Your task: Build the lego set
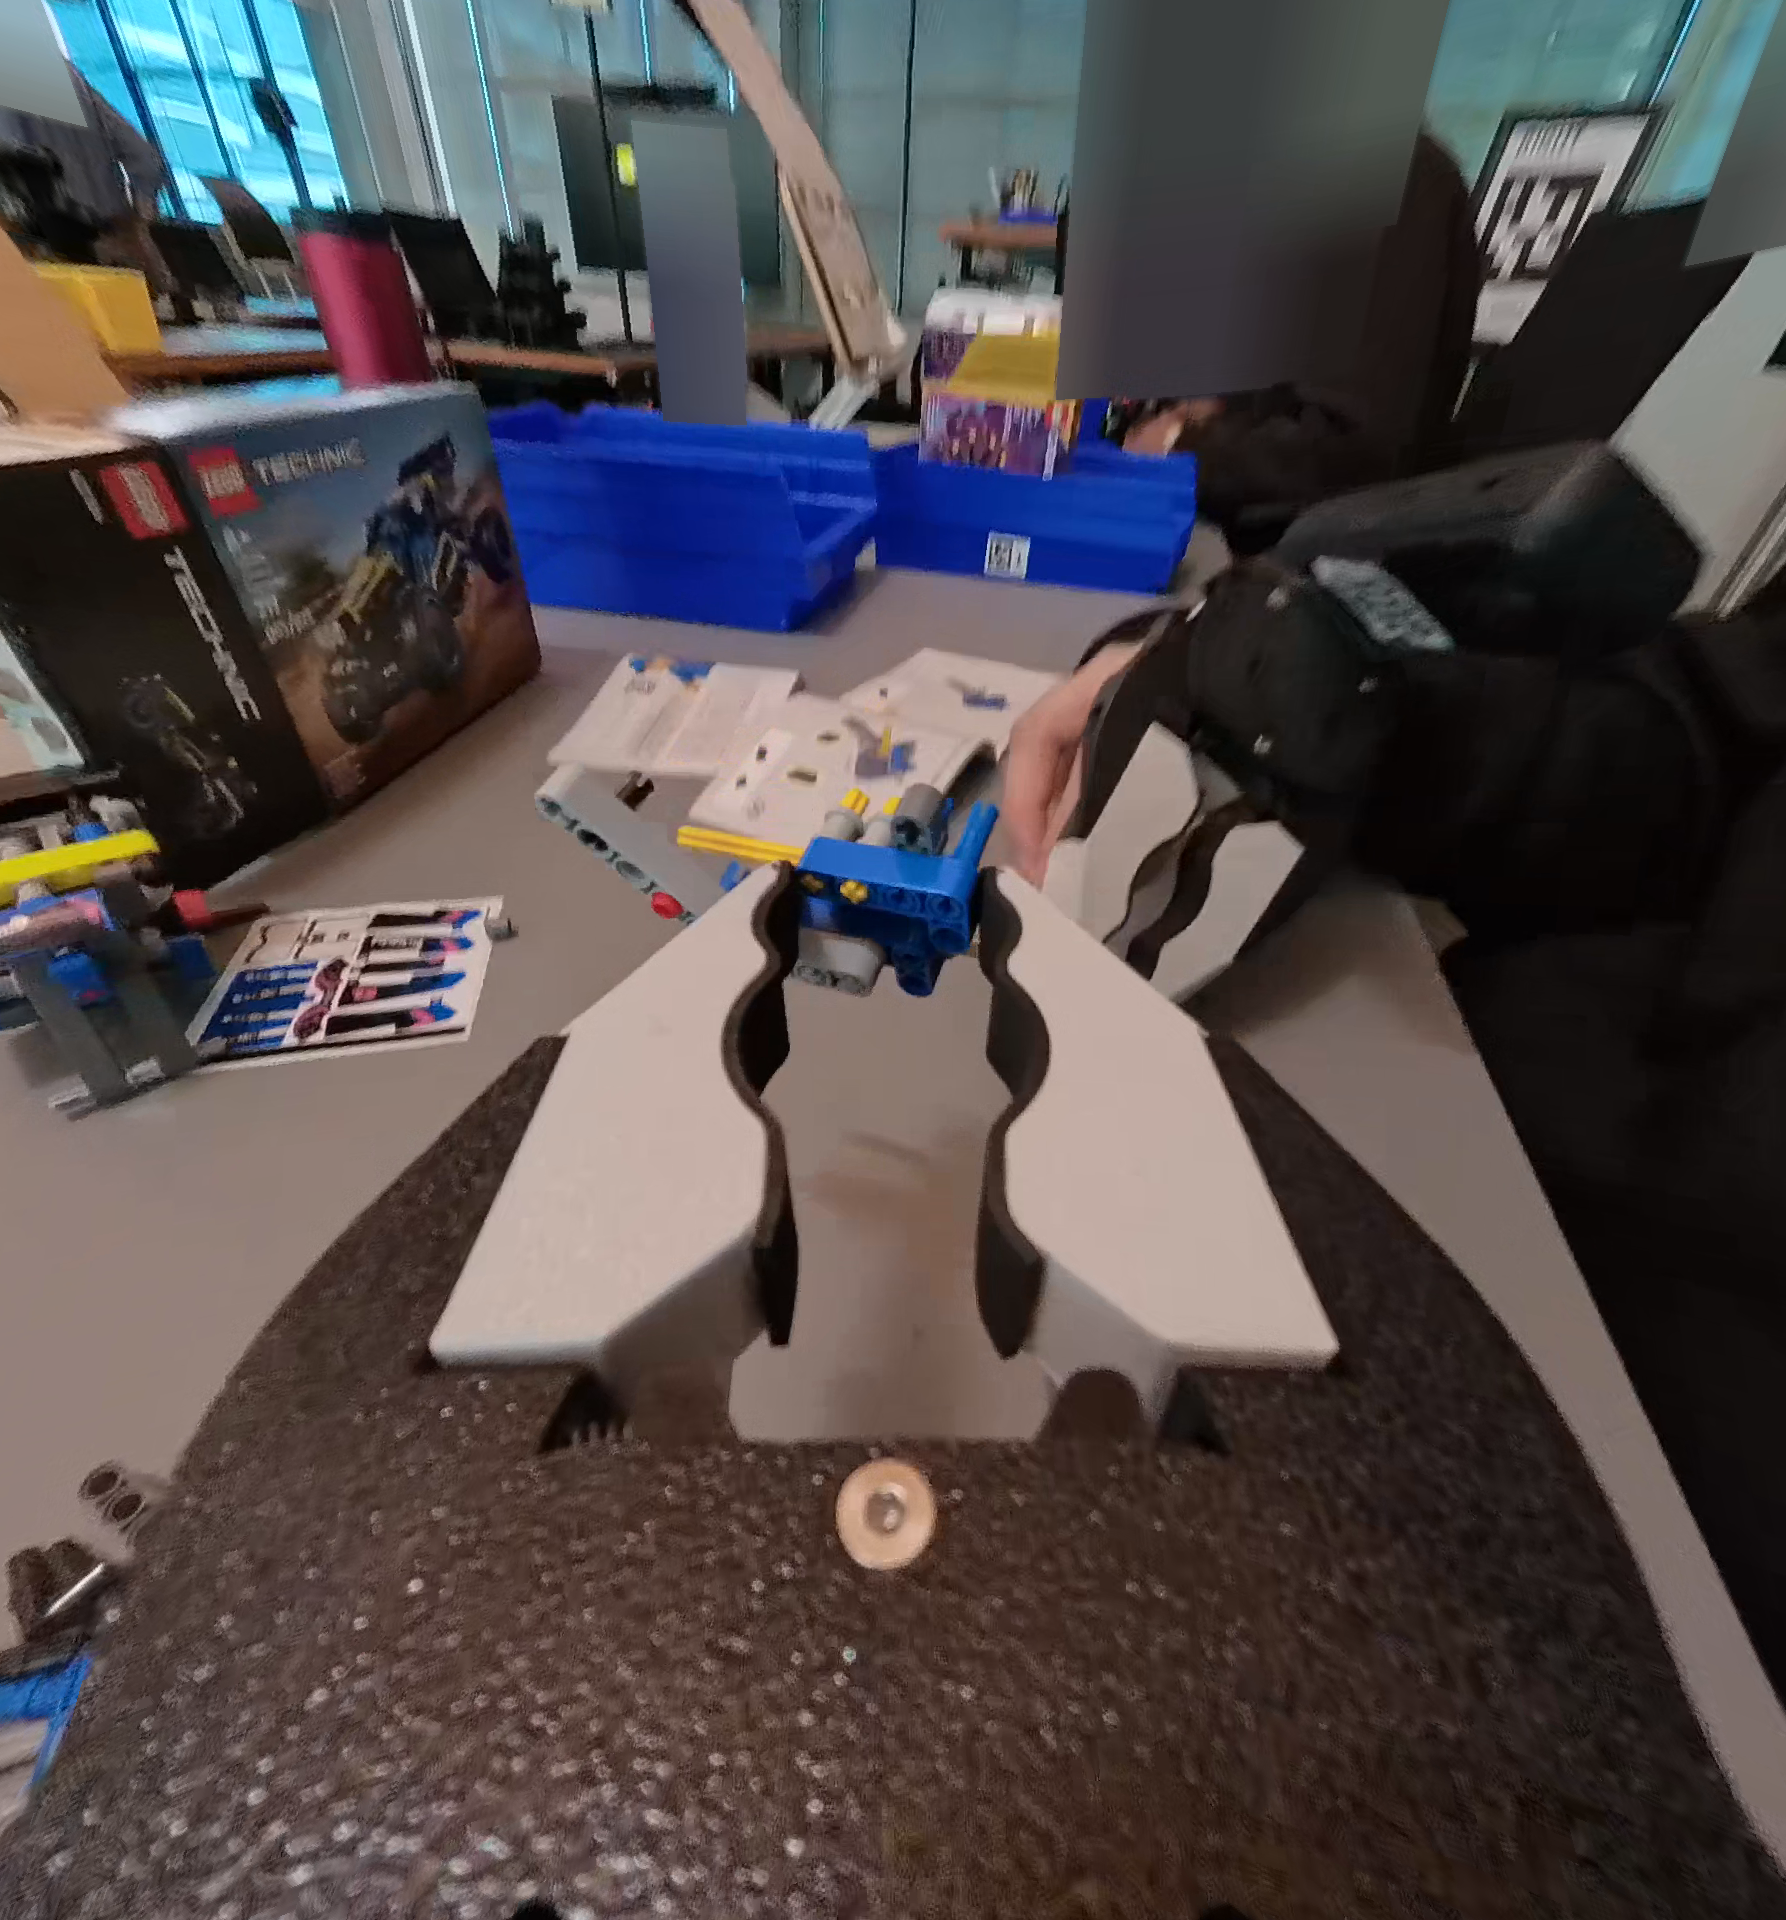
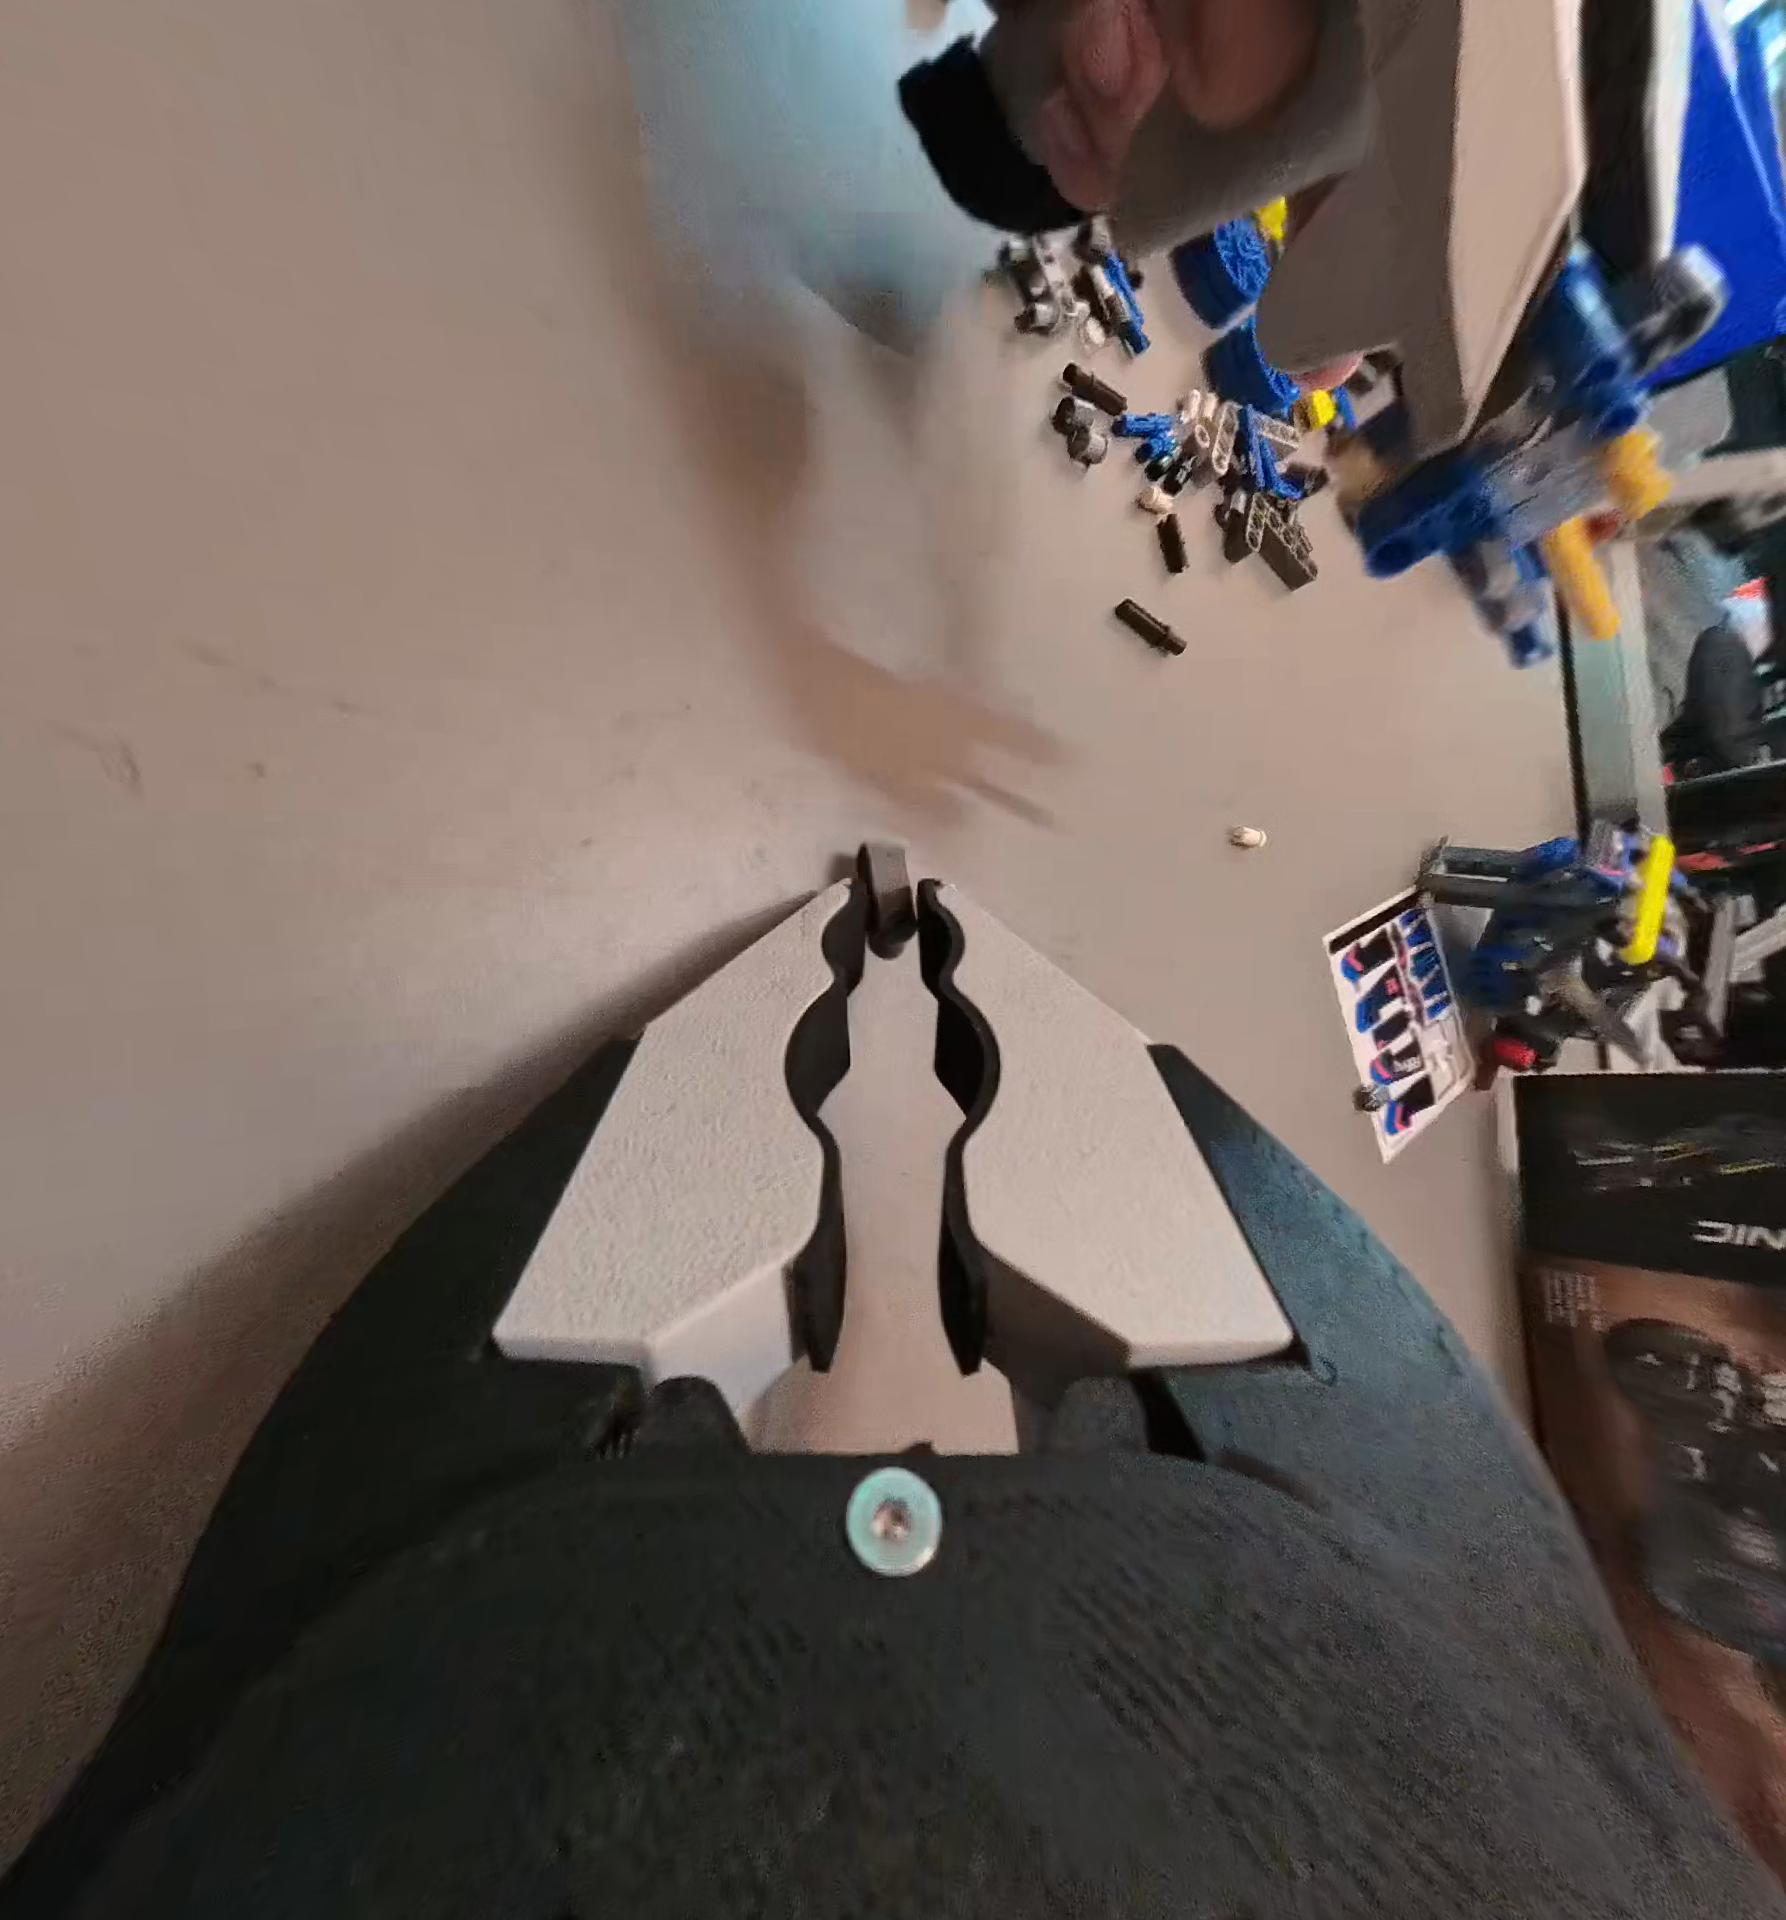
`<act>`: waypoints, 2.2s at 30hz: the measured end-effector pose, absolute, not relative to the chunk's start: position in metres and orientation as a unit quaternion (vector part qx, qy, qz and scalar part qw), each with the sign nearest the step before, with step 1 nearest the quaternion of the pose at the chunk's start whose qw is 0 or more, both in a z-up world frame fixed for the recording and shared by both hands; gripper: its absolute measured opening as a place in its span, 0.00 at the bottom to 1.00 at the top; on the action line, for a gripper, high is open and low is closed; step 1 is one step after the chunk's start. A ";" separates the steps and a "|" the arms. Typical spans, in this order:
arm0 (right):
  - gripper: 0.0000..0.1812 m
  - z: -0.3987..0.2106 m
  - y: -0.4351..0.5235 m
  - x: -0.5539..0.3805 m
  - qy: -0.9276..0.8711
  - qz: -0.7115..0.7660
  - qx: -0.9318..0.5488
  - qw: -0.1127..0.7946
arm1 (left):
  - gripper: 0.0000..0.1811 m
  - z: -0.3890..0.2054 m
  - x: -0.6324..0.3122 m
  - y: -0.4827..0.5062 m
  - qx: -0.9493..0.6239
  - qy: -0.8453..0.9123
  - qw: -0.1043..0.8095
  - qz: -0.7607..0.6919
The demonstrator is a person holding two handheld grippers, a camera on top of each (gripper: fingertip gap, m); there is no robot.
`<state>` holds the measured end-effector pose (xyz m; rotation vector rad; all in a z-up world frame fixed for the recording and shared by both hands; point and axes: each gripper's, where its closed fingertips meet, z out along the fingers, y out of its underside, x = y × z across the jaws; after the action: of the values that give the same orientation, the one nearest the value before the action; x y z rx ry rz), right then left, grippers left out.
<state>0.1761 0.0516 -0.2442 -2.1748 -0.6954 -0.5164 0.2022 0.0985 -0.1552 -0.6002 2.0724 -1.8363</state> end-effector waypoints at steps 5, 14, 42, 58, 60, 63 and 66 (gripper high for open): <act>0.11 -0.242 0.049 0.164 -0.308 -0.192 -0.837 0.410 | 0.17 -0.181 0.197 0.091 -0.204 0.795 0.147 -0.552; 0.16 -0.246 0.030 0.179 -0.106 -0.039 -0.899 0.423 | 0.17 -0.204 0.193 0.075 -0.184 0.849 0.133 -0.477; 0.16 -0.246 0.034 0.184 -0.114 -0.116 -0.885 0.435 | 0.17 -0.221 0.198 0.065 -0.149 0.906 0.161 -0.362; 0.03 -0.237 0.034 0.179 -0.379 -0.482 -0.725 0.315 | 0.17 -0.233 0.204 0.078 -0.183 0.922 0.149 -0.307; 0.03 -0.231 0.034 0.178 -0.383 -0.517 -0.700 0.310 | 0.17 -0.239 0.202 0.078 -0.182 0.931 0.137 -0.287; 0.03 -0.230 0.033 0.179 -0.396 -0.553 -0.675 0.285 | 0.17 -0.243 0.202 0.077 -0.166 0.943 0.139 -0.254; 0.03 -0.232 0.032 0.182 -0.394 -0.559 -0.676 0.275 | 0.17 -0.242 0.202 0.076 -0.147 0.954 0.143 -0.220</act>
<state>0.1817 0.0316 -0.2316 -1.8170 -1.0606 -1.5023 0.2018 0.0765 -0.2423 -0.4242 2.7515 -0.6353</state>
